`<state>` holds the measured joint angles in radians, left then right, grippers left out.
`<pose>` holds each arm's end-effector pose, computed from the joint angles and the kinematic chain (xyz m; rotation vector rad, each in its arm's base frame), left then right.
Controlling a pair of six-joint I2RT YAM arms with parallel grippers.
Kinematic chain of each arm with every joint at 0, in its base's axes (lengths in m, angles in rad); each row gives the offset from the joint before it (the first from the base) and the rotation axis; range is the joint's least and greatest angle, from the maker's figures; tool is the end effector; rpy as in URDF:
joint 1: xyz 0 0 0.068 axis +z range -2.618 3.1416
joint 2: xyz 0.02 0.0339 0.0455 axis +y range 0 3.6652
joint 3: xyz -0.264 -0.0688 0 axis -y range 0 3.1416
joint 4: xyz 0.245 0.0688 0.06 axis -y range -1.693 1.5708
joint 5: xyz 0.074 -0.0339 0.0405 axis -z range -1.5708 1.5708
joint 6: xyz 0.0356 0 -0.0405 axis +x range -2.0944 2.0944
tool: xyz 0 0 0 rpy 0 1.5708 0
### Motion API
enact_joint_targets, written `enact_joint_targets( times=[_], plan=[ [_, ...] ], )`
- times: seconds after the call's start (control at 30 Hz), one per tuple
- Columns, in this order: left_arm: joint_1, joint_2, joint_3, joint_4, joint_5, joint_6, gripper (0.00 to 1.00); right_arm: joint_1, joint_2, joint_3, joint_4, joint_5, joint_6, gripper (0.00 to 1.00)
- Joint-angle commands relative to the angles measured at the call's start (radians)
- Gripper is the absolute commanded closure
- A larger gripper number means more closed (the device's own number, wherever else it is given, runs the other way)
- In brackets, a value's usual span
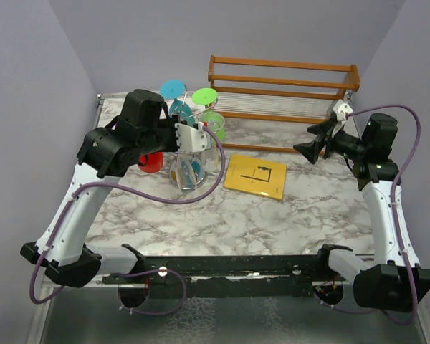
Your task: Place the wine glass upside down on the wine glass rack
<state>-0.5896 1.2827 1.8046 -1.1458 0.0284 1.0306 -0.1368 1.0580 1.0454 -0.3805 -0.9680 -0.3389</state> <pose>0.1793 -0.1212 0.4768 1.6066 1.5070 0.2163 0.2251 -0.0014 0.3644 -0.7782 1.6584 0.6111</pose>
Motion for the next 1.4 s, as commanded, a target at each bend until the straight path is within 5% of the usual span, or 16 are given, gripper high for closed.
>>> enact_joint_targets(
  times=[0.0,0.83,1.37],
  plan=[
    [-0.004,-0.037,0.042,-0.019,-0.022,0.011,1.00,0.000,-0.013,-0.006,0.019,-0.025,-0.014,0.26],
    [-0.004,-0.060,0.125,-0.129,0.150,0.029,1.00,0.000,-0.006,-0.007,0.011,-0.024,-0.022,0.25],
    [-0.005,-0.019,0.030,-0.020,0.197,0.013,0.99,0.000,-0.006,-0.007,0.010,-0.023,-0.026,0.25]
  ],
)
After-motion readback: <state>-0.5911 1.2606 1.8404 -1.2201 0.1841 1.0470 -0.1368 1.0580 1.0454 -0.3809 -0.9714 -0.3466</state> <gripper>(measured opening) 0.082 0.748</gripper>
